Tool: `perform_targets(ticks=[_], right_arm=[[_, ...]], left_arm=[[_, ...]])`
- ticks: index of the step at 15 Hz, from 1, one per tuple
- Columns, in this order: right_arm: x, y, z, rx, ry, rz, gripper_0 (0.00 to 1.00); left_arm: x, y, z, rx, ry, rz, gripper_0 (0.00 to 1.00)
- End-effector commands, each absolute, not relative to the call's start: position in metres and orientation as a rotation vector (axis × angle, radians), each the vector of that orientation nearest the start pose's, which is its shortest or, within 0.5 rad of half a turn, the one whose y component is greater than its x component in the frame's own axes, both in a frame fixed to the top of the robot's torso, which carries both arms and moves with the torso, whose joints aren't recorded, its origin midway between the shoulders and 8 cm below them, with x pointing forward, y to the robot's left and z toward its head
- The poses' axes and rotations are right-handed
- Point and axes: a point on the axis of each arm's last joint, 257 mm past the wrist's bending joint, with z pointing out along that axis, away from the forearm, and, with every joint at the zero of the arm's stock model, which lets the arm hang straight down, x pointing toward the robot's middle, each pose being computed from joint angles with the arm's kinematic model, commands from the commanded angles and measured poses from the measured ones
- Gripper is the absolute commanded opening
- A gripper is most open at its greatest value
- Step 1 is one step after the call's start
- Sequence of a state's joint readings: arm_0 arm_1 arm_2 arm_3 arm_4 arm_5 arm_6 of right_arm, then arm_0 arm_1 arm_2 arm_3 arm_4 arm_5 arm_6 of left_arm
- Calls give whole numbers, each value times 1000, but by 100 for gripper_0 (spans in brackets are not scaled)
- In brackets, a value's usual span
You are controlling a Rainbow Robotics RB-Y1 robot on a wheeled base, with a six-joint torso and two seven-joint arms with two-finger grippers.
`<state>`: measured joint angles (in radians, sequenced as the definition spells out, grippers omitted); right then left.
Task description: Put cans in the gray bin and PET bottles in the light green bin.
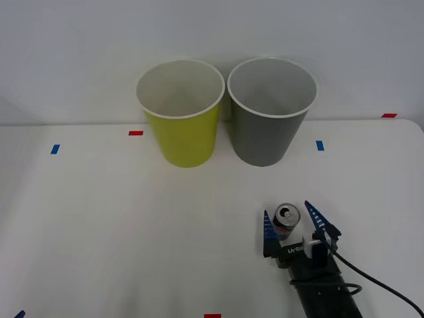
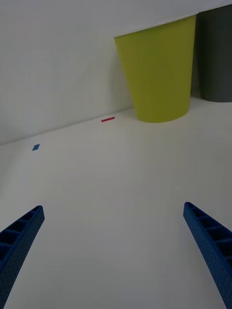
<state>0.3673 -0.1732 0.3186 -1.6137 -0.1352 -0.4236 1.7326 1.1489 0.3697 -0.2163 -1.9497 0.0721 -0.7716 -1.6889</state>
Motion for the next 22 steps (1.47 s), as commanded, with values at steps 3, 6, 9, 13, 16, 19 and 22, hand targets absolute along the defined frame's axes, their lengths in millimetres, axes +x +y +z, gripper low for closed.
perform_targets(ticks=[3, 6, 9, 13, 16, 19, 22], right_arm=[[409, -159, -281, -157, 1483, 118, 16], [408, -160, -281, -120, 1487, 144, 13], [409, -165, -268, -128, 1508, 150, 9], [398, -166, -207, -204, 1652, 156, 8], [384, -165, -162, -238, 1732, 153, 9], [386, -168, -133, -262, 1733, 127, 8], [392, -172, -110, -287, 1739, 97, 8]], left_arm=[[176, 269, -260, 222, 1578, 134, 100], [176, 269, -260, 222, 1578, 134, 100], [176, 269, -260, 222, 1578, 134, 100], [176, 269, -260, 222, 1578, 134, 100], [176, 269, -260, 222, 1578, 134, 100], [176, 269, -260, 222, 1578, 134, 100], [176, 269, -260, 222, 1578, 134, 100]])
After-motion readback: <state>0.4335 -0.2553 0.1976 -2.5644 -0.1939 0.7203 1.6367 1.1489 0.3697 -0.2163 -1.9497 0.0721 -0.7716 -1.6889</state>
